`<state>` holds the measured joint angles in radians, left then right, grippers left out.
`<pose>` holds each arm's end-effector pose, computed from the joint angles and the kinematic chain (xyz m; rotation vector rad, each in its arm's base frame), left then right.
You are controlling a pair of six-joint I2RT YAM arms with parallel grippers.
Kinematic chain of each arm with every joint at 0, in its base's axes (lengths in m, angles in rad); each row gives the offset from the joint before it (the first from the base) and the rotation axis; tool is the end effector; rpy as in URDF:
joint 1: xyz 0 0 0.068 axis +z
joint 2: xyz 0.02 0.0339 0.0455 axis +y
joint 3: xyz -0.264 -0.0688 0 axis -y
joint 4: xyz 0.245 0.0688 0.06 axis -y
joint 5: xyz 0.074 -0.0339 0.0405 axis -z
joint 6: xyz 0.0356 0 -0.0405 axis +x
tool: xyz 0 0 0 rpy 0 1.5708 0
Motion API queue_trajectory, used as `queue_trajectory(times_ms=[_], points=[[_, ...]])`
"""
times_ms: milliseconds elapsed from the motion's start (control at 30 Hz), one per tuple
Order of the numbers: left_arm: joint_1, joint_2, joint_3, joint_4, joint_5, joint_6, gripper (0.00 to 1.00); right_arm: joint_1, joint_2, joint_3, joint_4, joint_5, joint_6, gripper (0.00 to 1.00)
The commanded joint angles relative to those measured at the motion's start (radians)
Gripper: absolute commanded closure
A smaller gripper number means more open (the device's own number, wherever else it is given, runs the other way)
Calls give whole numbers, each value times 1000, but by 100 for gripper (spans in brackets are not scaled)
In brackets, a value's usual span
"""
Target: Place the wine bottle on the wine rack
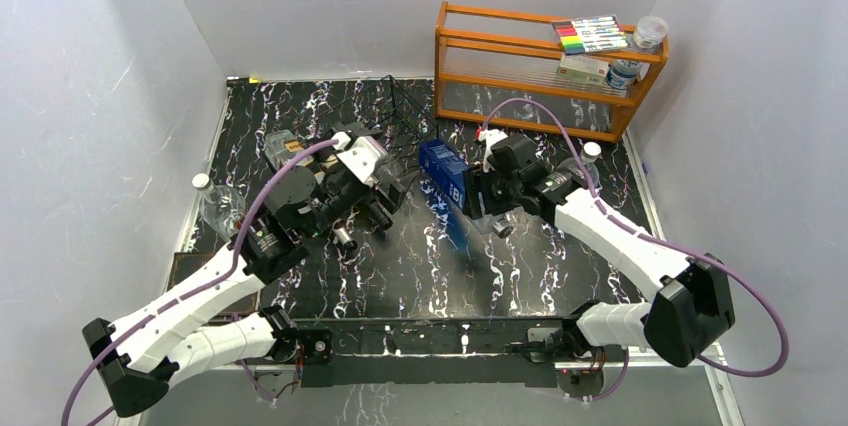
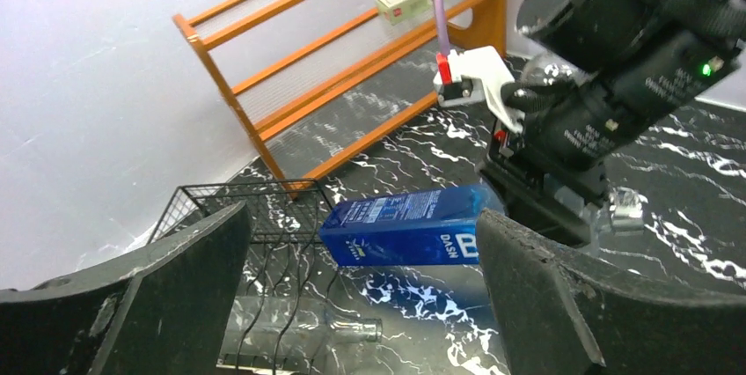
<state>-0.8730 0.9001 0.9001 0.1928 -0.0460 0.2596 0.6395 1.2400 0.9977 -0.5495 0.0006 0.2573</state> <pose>0.1352 -0.1587 0.4013 0.7152 1.1975 -0.4805 0.2114 0.1572 0.2847 -0.4565 2.3615 0.4273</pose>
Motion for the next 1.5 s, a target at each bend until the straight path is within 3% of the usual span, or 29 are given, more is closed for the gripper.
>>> queue_trajectory(times_ms=[0,400,867,1467], points=[[-3,-38,82,-77,-89,-61,2,1,9,31,381,-80,37,100],[-2,-56,79,-114,-103,-56,2,1,166,97,504,-122,91,100],[-2,-43,75,-101,-106,-46,2,0,169,54,576,-117,76,100],[-3,-62,95,-142,-99,-69,2,-18,478,204,979,-171,-34,100]])
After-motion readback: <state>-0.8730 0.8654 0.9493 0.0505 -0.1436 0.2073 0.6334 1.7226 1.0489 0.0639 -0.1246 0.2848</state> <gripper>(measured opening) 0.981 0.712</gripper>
